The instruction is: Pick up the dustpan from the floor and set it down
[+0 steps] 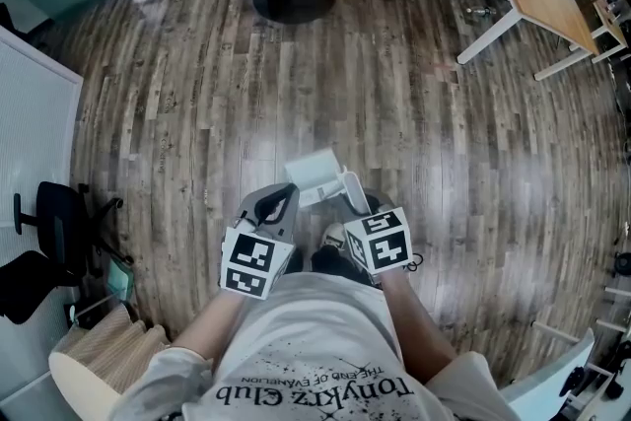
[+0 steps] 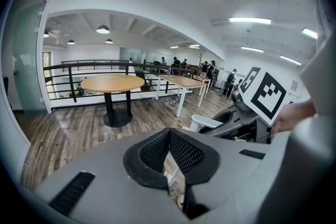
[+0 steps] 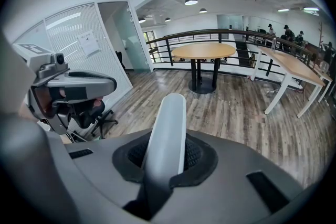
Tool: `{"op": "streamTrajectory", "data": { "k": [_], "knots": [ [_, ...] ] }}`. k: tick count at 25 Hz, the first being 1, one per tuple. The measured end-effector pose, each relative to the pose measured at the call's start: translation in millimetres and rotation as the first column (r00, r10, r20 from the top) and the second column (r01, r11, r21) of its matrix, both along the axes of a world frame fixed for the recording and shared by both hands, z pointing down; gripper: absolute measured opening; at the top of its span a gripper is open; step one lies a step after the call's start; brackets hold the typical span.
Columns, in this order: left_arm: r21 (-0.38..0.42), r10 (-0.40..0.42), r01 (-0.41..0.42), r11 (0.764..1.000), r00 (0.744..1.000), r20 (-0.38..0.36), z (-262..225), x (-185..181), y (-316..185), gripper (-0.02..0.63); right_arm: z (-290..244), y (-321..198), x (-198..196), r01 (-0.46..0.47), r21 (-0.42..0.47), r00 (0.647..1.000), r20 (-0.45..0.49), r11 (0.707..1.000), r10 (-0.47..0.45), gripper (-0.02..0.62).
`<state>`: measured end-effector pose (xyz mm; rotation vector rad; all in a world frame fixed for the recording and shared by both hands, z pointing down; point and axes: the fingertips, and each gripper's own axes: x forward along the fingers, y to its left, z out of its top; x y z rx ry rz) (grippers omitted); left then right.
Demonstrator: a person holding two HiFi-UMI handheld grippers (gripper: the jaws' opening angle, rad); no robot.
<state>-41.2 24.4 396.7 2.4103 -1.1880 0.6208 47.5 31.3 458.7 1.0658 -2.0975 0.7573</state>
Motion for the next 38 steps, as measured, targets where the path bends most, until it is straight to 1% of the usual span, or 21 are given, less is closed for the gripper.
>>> {"op": "streamTrajectory", "data": {
  "k": [19,26,30,38],
  "knots": [
    [-0.001,0.005,-0.005,1.000,1.000,-0.001,1,-1,-2,0.023,5,-7,3,-0.006,-0.002,1.000,-0.005,1.000,0.006,0.077],
    [-0.009,0.014,-0.014,1.000,1.000,0.010,12,0,-4,0.023,18,-10,8,-0.011,-0.013,1.000,-0.004,1.000,0.011,0.077],
    [-0.017,0.019,-0.019,1.000,1.000,0.010,20,-2,-8,0.023,31,-14,3,0.006,-0.011,1.000,-0.009,1.000,-0.006,0.077],
    [-0.027,0.013,-0.013,1.000,1.000,0.007,36,-7,-22,0.023,54,-29,-5,0.008,-0.017,1.000,-0.021,1.000,-0.008,0.077]
  ]
}}
